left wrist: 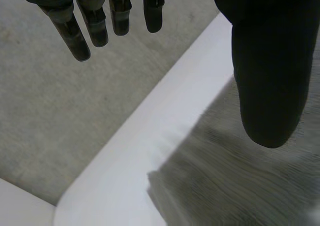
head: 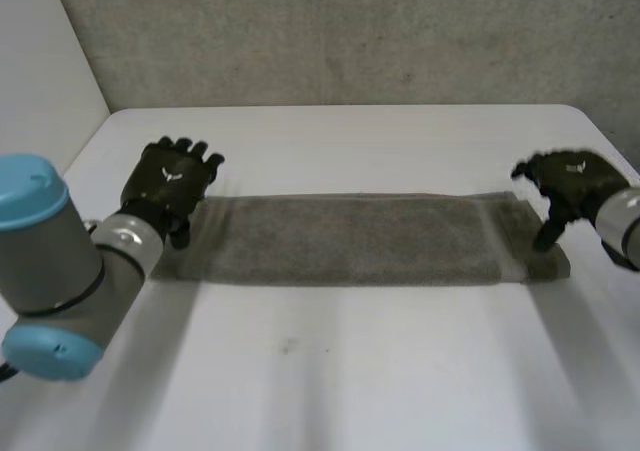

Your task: Fold the towel.

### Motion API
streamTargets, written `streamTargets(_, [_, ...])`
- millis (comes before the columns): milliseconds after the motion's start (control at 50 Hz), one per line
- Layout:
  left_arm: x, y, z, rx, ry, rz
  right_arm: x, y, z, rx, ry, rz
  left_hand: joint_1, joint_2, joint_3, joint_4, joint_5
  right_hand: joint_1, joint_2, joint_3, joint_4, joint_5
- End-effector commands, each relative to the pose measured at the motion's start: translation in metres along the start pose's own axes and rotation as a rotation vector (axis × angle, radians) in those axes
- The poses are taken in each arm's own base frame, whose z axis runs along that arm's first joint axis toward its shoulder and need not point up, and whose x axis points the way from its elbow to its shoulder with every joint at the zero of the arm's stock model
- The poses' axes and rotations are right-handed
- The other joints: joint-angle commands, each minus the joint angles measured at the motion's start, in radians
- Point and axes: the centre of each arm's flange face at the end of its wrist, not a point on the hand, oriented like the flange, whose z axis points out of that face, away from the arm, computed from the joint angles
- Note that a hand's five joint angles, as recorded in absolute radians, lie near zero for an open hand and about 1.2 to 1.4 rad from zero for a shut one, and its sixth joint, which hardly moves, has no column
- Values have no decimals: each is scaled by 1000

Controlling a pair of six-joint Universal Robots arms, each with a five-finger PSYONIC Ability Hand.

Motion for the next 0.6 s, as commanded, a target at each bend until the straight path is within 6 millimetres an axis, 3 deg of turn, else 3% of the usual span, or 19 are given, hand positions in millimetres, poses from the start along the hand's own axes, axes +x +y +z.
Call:
streamTargets(20, [5, 9, -24, -42, 19, -127, -2, 42, -1, -77, -56, 11, 1, 9, 7, 7, -28, 309, 275, 274, 271, 263])
streamTargets(260, [7, 13, -29, -57, 23, -178, -3, 69, 19, -77, -46, -42, 1, 9, 7, 7, -28, 474, 440, 438, 435, 428])
streamTargets(360, [8, 13, -30, -56, 25, -176, -1, 81, 28, -91, -41, -66, 1, 9, 7, 7, -28, 800, 766, 764, 761, 754])
streamTargets(380, [8, 13, -30, -58, 25, -177, 2, 83, 29, -96, -27, -74, 1, 9, 7, 7, -28, 1150, 1117, 1115, 1112, 1104])
streamTargets(460, [8, 13, -30, -58, 25, -177, 18, 84, 31, -117, 48, -94, 1, 9, 7, 7, -28, 1154, 1120, 1118, 1115, 1108])
streamTargets(600, [4, 7, -31, -39, 15, -175, 74, 88, 34, -169, 226, -158, 1, 9, 7, 7, -28, 1154, 1120, 1118, 1115, 1108])
